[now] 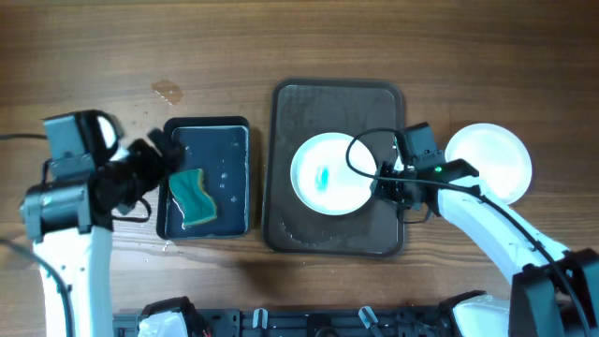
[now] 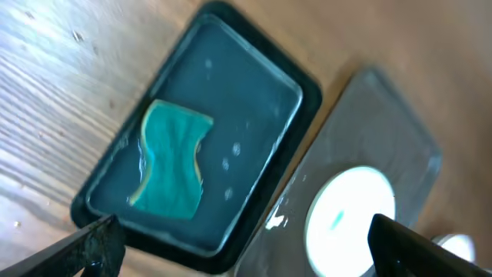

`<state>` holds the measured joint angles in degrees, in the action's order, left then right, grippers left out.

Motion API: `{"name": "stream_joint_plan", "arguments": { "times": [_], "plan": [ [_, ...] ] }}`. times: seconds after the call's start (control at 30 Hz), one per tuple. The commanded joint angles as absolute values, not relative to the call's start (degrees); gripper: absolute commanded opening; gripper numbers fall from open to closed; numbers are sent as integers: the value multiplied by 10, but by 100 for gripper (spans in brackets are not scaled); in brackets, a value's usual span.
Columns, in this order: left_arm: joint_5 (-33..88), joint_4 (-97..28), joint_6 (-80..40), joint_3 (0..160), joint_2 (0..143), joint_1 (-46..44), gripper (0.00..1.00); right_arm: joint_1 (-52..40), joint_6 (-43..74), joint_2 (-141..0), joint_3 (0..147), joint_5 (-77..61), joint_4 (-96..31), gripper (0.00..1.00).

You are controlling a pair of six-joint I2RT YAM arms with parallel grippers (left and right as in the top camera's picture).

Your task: Clean dirty plates on tray and stack at the side

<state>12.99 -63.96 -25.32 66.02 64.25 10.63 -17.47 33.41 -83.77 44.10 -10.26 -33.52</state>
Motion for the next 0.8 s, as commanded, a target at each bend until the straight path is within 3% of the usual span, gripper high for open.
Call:
{"name": "stream_joint_plan", "arguments": {
  "times": [0.0,0.13,0.2,0.3,0.33,0.37,0.47,0.5,0.53,0.7,0.73,0.77],
  "plan": [
    [106,-658,-216,666,699,56,86,-172,213,-796,519,-85,-400,36],
    [50,-658,-254,636,785,10,76,-172,195,-767,549,-86,-439,36],
    [44,-638,-275,608,847,-4,66,-172,196,-759,549,-85,-447,36],
    [44,-622,-288,592,924,-5,20,-172,195,-759,549,-85,-453,36],
    [44,-621,-290,591,946,-5,12,-172,196,-759,549,-85,-455,36],
    [43,-618,-290,591,970,-5,9,-172,195,-759,549,-85,-456,36],
    [27,-573,-290,591,1031,-5,14,-172,196,-759,549,-85,-457,36],
    [27,-561,-289,591,1039,-5,8,-172,196,-759,549,-85,-457,36],
    [27,-552,-289,591,1042,-5,4,-172,196,-759,549,-85,-457,36],
    [30,-592,-287,628,991,-5,4,-172,197,-759,549,-85,-460,36],
    [29,-602,-284,635,976,-5,7,-172,196,-759,549,-85,-460,36],
    [30,-610,-274,639,958,-5,17,-172,197,-759,549,-85,-460,36]
  ]
}}
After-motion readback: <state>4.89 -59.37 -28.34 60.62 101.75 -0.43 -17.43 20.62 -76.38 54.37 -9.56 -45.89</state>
